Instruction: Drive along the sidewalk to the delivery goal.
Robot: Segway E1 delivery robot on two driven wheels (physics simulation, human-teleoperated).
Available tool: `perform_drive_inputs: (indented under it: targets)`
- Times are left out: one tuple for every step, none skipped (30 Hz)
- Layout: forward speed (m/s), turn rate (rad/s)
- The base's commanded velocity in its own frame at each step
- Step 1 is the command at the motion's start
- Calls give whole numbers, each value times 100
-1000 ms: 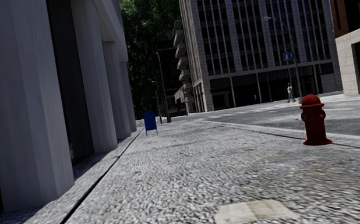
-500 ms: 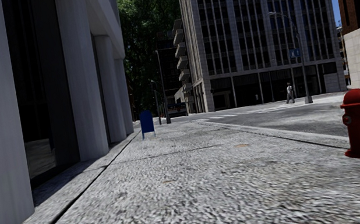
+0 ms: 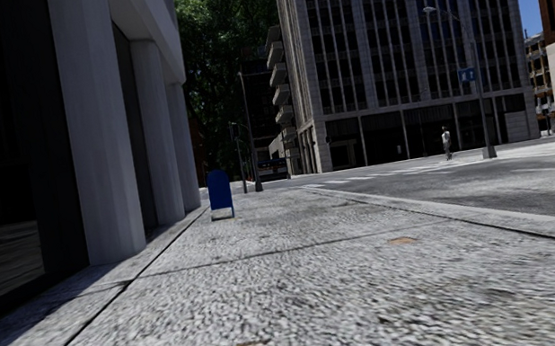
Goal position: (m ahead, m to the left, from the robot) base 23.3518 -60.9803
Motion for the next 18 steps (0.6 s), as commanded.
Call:
perform_drive_inputs:
  targets:
    - [200, 0]
    - [200, 0]
    - [200, 0]
    - [200, 0]
    - [200, 0]
    - [200, 0]
    - [200, 0]
    - [200, 0]
    - [200, 0]
    - [200, 0]
    - [200, 0]
    - [200, 0]
    - [200, 0]
    - [200, 0]
    - [200, 0]
    - [200, 0]
    - [200, 0]
    - [200, 0]
